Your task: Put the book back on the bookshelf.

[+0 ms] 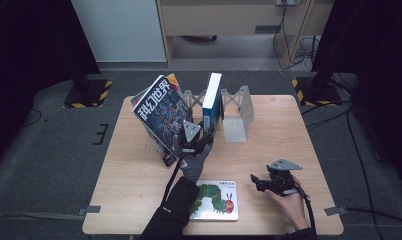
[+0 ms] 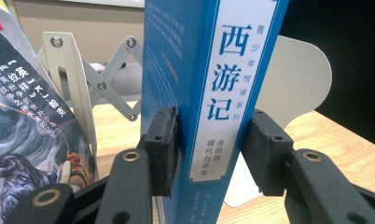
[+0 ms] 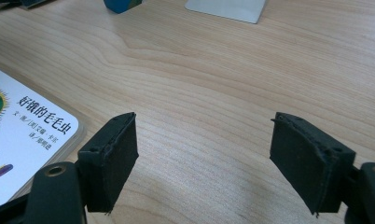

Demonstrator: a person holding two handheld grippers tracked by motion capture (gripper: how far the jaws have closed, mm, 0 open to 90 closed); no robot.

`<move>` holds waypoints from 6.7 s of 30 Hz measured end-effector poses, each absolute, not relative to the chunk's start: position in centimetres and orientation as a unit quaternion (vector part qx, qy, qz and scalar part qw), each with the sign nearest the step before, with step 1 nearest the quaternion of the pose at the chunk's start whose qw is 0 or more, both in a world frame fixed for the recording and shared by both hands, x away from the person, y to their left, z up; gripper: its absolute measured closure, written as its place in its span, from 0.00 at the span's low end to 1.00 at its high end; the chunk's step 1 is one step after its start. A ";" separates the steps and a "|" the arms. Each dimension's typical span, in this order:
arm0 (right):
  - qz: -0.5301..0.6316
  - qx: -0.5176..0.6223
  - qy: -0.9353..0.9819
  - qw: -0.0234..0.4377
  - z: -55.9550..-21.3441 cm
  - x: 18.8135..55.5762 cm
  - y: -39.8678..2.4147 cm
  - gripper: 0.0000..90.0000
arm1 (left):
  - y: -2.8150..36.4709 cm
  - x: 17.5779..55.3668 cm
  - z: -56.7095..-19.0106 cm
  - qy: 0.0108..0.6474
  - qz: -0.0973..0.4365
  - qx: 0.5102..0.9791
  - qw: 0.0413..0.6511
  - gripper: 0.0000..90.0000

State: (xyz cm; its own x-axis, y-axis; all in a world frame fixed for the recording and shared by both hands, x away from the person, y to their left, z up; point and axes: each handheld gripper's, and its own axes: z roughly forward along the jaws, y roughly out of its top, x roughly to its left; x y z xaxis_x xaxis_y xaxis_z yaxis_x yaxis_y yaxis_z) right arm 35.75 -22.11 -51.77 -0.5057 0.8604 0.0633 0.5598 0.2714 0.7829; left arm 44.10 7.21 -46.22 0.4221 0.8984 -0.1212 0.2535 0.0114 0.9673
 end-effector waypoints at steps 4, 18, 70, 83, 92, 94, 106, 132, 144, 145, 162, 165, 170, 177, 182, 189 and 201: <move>0.393 0.459 0.774 0.191 -51.8 35.8 -22.1 0.26 | 7.0 44.1 -45.9 0.456 0.283 0.644 0.546 0.63; 0.394 0.457 0.775 0.191 -51.7 35.8 -22.1 0.26 | 5.6 43.9 -45.8 0.457 0.271 0.640 0.555 0.60; 0.394 0.458 0.774 0.193 -51.7 35.7 -22.2 0.27 | 5.9 43.5 -47.2 0.432 0.237 0.672 0.553 0.65; 0.403 0.460 0.767 0.195 -51.2 35.6 -22.3 0.25 | 7.9 41.5 -45.6 0.392 0.239 0.701 0.546 0.55; 0.419 0.461 0.758 0.193 -50.4 35.2 -21.9 0.22 | 11.4 39.5 -43.9 0.390 0.223 0.714 0.537 0.48; 0.422 0.461 0.757 0.191 -50.2 35.1 -21.7 0.22 | 12.7 38.6 -44.0 0.389 0.226 0.721 0.527 0.46; 0.433 0.448 0.765 0.163 -49.8 34.1 -19.8 0.20 | 19.2 33.9 -47.1 0.433 0.212 0.728 0.487 0.42; 0.432 0.450 0.778 0.068 -51.4 32.2 -15.5 0.21 | 18.5 31.5 -51.5 0.418 0.169 0.782 0.432 0.31; 0.428 0.453 0.781 0.033 -52.2 32.0 -14.6 0.23 | 17.3 31.0 -52.1 0.408 0.149 0.801 0.413 0.31; 0.428 0.453 0.781 0.031 -52.2 31.9 -14.6 0.23 | 17.2 30.9 -52.2 0.405 0.148 0.803 0.410 0.31; 0.432 0.476 0.766 0.000 -52.9 32.1 -14.7 0.25 | 16.1 30.7 -52.8 0.402 0.119 0.810 0.410 0.30; 0.437 0.480 0.761 -0.006 -52.9 32.2 -14.8 0.26 | 16.0 30.8 -52.9 0.401 0.113 0.810 0.412 0.30; 0.445 0.480 0.756 -0.010 -52.5 32.2 -15.0 0.26 | 15.7 30.7 -53.0 0.401 0.103 0.809 0.418 0.30; 0.456 0.477 0.751 -0.009 -52.0 32.2 -15.1 0.26 | 15.7 30.8 -53.1 0.404 0.096 0.805 0.423 0.29; 0.463 0.476 0.748 -0.011 -51.5 32.1 -15.1 0.26 | 15.8 30.8 -53.1 0.406 0.094 0.803 0.427 0.28; 0.470 0.472 0.746 -0.007 -51.1 32.1 -15.1 0.26 | 15.8 30.8 -53.2 0.407 0.092 0.800 0.432 0.27; 0.496 0.470 0.730 -0.006 -50.6 32.1 -15.1 0.26 | 16.0 30.8 -53.4 0.403 0.088 0.795 0.445 0.20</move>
